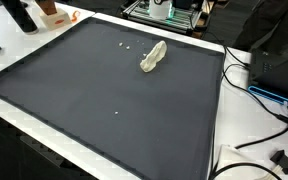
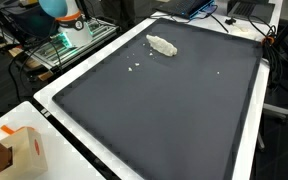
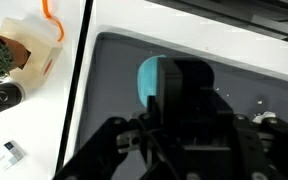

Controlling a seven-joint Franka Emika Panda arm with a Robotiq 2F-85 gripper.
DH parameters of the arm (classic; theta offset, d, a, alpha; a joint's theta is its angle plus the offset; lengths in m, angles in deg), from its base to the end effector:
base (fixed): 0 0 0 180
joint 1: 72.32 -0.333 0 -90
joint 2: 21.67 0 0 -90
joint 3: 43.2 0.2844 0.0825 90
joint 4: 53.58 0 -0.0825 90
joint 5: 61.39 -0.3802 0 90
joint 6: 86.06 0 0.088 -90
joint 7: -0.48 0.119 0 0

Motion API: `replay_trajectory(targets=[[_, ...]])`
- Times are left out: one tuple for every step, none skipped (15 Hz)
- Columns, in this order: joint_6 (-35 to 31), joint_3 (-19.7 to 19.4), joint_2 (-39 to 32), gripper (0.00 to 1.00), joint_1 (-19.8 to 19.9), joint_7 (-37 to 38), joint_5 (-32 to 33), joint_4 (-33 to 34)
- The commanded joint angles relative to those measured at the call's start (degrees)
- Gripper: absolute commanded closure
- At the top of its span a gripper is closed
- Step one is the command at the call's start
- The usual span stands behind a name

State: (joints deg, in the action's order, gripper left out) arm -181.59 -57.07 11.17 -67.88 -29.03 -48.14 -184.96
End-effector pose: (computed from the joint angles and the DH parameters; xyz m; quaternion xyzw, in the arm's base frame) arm 0.3590 -0.1548 0.5112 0.9894 0.1329 -0.0484 0.0333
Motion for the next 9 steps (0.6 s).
replay_trajectory(targets=[[0.2, -0.2, 0.0, 0.5, -0.2, 0.1, 0.1, 0.2], [0.2, -0.2, 0.0, 0.5, -0.2, 0.1, 0.1, 0.2], [0.2, -0.2, 0.0, 0.5, -0.2, 0.1, 0.1, 0.2], [0.2, -0.2, 0.0, 0.5, -0.2, 0.1, 0.1, 0.2], [0.2, -0.2, 0.0, 0.5, -0.2, 0.1, 0.1, 0.2], [0.2, -0.2, 0.0, 0.75, -0.2, 0.1, 0.1, 0.2], [-0.6, -1.2, -0.5, 0.75, -0.6, -1.8, -0.5, 0.3], [-2.7, -2.8, -0.8, 0.75, -1.6, -4.3, -2.6, 0.0], [-4.0, -4.2, -1.2, 0.75, -2.6, -6.7, -5.8, -0.2]])
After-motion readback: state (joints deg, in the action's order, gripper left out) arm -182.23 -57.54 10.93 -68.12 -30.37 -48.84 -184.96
